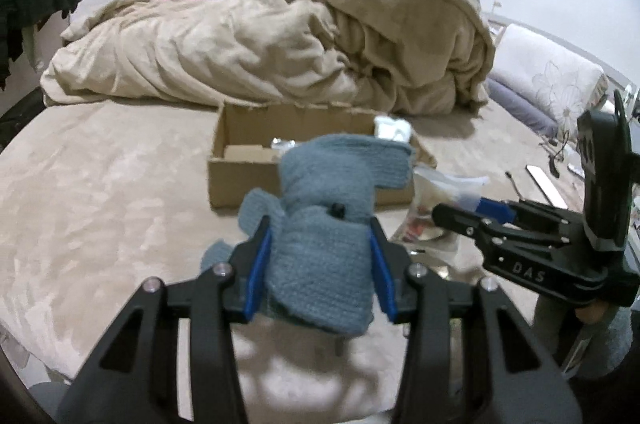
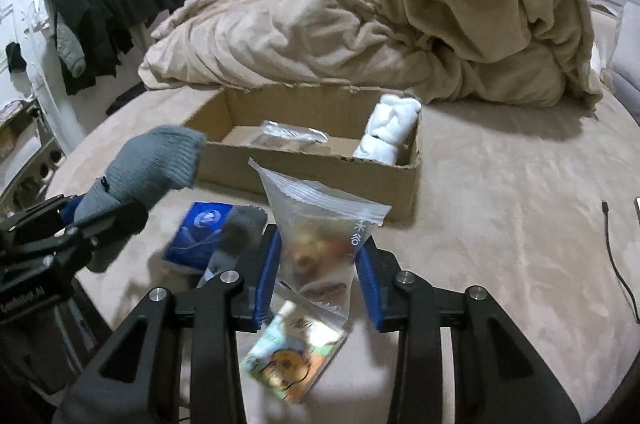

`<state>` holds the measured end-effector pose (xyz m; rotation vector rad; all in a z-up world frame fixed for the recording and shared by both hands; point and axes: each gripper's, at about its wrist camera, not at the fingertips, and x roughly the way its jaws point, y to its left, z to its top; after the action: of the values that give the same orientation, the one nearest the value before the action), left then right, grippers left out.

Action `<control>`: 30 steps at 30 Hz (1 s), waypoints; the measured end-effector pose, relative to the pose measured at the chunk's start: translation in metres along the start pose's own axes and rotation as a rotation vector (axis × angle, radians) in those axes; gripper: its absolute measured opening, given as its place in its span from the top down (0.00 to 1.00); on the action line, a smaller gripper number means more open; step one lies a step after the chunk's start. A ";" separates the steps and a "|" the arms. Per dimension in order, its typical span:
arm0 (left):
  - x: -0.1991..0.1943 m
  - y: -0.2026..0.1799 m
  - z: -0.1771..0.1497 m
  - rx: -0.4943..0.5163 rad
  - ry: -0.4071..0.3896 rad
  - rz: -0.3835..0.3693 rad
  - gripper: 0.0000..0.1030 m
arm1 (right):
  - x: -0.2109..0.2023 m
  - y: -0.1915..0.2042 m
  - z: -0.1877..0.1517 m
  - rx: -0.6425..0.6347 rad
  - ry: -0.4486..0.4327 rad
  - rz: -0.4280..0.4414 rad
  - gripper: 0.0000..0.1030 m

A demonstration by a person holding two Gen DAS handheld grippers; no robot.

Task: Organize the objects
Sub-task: 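Carry gloves and snack bag over the box and release both inside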

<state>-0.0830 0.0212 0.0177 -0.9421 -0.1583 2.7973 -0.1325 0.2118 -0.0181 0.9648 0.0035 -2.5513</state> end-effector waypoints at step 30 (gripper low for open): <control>0.022 0.034 0.101 0.005 -0.104 -0.007 0.56 | -0.036 0.011 0.112 -0.080 -0.197 0.003 0.63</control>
<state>-0.1666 -0.0120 0.0797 -0.7944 -0.1689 2.8400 -0.1746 0.1994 0.0916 0.6812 0.0469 -2.6107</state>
